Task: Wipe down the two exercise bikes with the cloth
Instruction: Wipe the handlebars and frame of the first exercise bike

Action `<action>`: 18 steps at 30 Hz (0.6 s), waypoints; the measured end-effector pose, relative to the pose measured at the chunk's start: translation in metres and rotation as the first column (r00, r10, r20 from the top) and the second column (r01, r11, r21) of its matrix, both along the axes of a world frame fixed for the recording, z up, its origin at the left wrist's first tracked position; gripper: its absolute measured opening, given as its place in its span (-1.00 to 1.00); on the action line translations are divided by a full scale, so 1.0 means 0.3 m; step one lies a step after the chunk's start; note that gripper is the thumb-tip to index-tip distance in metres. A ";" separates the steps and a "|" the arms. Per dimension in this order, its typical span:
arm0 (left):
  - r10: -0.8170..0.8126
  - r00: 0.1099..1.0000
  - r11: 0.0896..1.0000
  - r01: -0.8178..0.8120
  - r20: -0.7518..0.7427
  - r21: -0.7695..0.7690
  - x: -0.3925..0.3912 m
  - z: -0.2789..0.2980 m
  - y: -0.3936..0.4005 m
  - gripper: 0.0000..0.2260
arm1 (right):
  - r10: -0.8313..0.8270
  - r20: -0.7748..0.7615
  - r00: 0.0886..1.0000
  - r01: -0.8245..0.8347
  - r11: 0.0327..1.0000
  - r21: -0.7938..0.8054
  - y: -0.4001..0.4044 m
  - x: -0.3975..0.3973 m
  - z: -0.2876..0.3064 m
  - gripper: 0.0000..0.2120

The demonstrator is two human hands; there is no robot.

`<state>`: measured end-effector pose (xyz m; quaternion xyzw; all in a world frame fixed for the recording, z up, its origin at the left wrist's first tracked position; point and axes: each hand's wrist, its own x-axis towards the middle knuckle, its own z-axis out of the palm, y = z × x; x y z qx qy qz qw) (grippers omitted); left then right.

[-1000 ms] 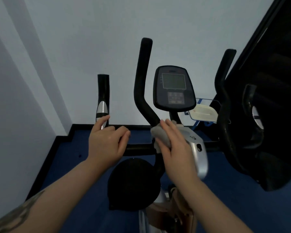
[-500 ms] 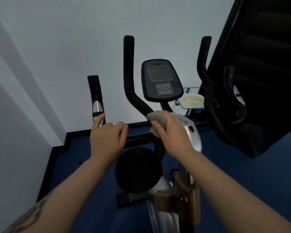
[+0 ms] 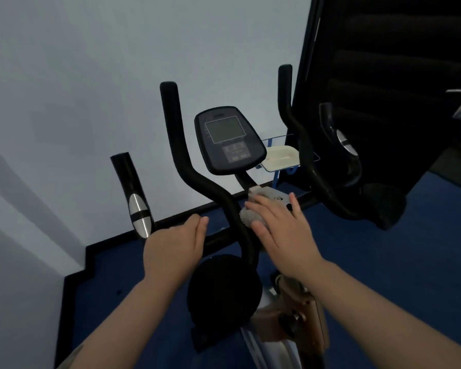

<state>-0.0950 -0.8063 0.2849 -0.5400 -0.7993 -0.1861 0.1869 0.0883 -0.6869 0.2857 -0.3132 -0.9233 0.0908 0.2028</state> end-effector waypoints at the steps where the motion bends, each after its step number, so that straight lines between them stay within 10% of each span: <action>1: 0.004 1.000 1.000 -0.004 -0.010 0.022 0.001 -0.003 0.003 -0.58 | -0.017 0.023 1.000 0.017 0.999 0.027 0.010 -0.015 0.004 -0.45; 18: -0.017 0.997 0.995 0.024 -0.077 0.101 -0.006 -0.030 0.009 -0.67 | -0.062 -0.090 0.994 0.057 0.997 -0.057 -0.001 -0.067 0.007 -0.71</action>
